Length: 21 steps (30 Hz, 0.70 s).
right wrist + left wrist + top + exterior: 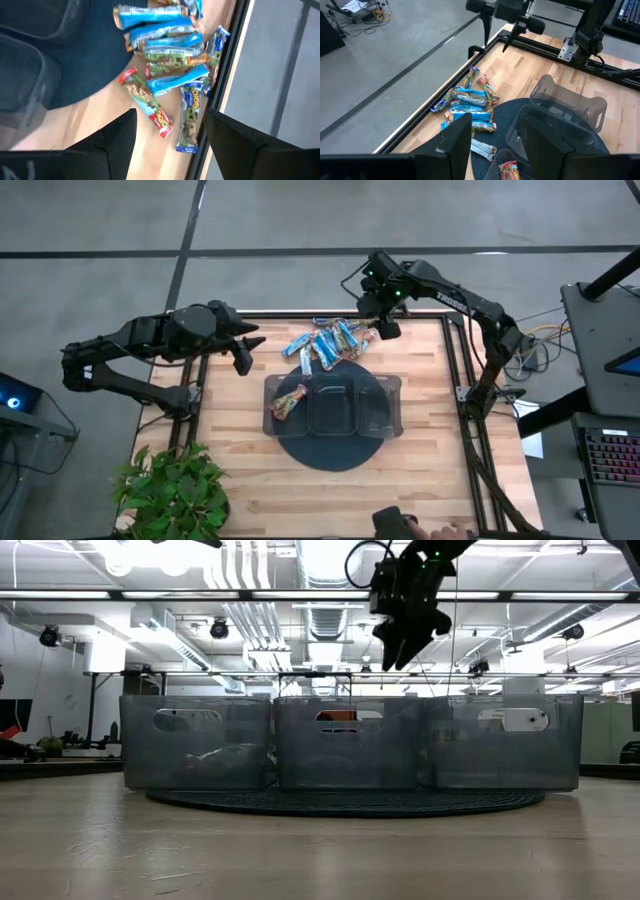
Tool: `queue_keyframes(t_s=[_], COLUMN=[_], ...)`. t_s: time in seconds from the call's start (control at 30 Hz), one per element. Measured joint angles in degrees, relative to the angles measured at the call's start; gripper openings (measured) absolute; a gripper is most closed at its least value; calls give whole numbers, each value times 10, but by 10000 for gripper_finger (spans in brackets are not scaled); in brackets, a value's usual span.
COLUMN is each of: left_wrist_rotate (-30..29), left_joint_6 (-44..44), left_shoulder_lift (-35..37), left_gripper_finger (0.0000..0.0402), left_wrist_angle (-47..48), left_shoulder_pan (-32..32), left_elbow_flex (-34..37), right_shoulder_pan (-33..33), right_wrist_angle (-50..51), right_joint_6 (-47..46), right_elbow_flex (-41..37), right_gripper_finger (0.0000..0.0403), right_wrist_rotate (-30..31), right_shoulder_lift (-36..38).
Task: Pick and place Granola Bars by type
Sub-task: Put the red granola bar into the left black bin
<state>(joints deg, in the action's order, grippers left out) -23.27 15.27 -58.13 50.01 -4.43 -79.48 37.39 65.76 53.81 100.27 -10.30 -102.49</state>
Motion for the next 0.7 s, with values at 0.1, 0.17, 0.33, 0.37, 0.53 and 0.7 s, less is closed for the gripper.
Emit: queue_keyframes(t_s=[0.1, 0.17, 0.33, 0.37, 0.53, 0.7], left_wrist_rotate=[0, 0, -8, -8, -9, -9], left_joint_6=[0, 0, -1, -1, 0, 1], left_shoulder_lift=[0, 0, 0, 0, 0, 0], left_gripper_finger=[151, 151, 151, 151, 151, 151], left_wrist_angle=[1, 1, 1, 1, 1, 1], left_shoulder_pan=[0, 0, 0, 0, 0, 0], left_elbow_flex=[0, 0, 0, 0, 0, 0], right_shoulder_pan=[0, 0, 0, 0, 0, 0], right_wrist_angle=[0, 0, -3, -4, -6, -8], right_joint_6=[11, 27, 62, 66, 73, 94], right_elbow_flex=[0, 0, 0, 0, -1, -1], right_gripper_finger=[224, 224, 224, 224, 224, 224], right_wrist_rotate=[2, 6, 22, 25, 30, 77], right_shoulder_lift=[-15, -26, -61, -69, -111, -155])
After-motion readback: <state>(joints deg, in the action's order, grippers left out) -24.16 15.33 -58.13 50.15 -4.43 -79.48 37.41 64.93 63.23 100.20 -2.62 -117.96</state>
